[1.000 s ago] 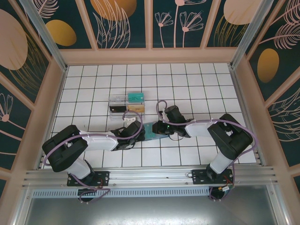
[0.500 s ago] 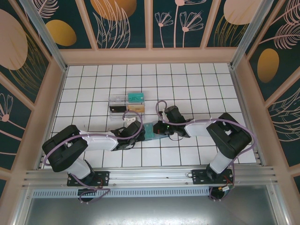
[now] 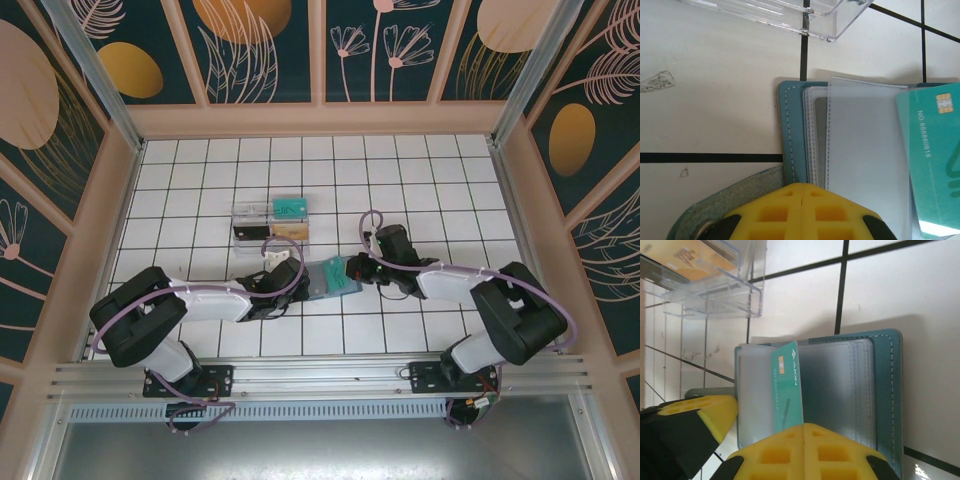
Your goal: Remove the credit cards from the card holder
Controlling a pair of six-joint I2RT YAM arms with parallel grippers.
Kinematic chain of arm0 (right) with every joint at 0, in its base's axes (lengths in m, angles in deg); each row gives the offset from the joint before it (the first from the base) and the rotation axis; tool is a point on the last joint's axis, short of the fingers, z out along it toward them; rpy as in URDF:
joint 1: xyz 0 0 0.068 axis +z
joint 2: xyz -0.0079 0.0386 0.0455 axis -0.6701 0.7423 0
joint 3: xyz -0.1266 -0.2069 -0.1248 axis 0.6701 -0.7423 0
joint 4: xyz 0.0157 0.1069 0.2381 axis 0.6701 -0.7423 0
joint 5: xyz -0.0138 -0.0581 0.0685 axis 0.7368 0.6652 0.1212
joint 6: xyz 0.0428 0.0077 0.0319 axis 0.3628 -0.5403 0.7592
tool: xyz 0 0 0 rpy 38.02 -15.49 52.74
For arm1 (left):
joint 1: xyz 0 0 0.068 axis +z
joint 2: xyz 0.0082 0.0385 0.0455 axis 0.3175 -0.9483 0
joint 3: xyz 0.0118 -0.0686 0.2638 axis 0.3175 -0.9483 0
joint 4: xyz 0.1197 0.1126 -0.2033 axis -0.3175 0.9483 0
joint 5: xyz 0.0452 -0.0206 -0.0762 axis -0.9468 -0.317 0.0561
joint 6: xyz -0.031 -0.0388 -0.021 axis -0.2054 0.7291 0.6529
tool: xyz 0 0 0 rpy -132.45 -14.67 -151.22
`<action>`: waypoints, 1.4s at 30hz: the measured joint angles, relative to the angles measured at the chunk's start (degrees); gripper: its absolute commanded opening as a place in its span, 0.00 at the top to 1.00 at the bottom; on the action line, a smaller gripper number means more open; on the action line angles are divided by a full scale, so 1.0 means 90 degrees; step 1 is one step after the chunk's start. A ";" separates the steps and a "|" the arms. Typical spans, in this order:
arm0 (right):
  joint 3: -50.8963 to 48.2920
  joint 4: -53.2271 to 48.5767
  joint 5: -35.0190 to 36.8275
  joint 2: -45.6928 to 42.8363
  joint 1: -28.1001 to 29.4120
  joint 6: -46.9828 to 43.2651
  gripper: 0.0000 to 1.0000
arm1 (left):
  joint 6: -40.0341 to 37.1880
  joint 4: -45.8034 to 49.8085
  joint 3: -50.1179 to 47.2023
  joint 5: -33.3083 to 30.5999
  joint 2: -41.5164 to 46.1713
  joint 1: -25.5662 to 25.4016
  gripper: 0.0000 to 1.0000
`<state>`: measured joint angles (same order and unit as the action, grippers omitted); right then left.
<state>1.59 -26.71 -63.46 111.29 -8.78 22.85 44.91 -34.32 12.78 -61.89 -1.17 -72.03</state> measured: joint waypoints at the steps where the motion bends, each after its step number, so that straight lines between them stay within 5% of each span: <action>1: -0.0012 -0.0029 0.0000 -0.0092 -0.0007 -0.0005 1.00 | 0.0000 0.0022 0.0000 0.0002 0.0015 0.0000 1.00; 18: -0.0007 0.0002 -0.0010 0.0078 0.0364 -0.0148 1.00 | -0.0027 0.0325 0.0000 0.0012 0.0160 0.0000 1.00; 22: 0.0053 0.0024 0.0129 0.0357 0.0391 -0.0155 0.90 | -0.0051 0.0362 0.0000 -0.0032 0.0160 0.0027 1.00; 42: 0.0274 0.0027 0.0039 0.0537 0.0605 -0.0165 0.75 | -0.0070 0.0362 0.0007 -0.0002 0.0170 0.0029 1.00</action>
<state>4.06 -26.47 -63.11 116.12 -3.33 21.36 44.28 -31.06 12.85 -61.92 0.36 -71.76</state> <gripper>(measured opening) 0.239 0.055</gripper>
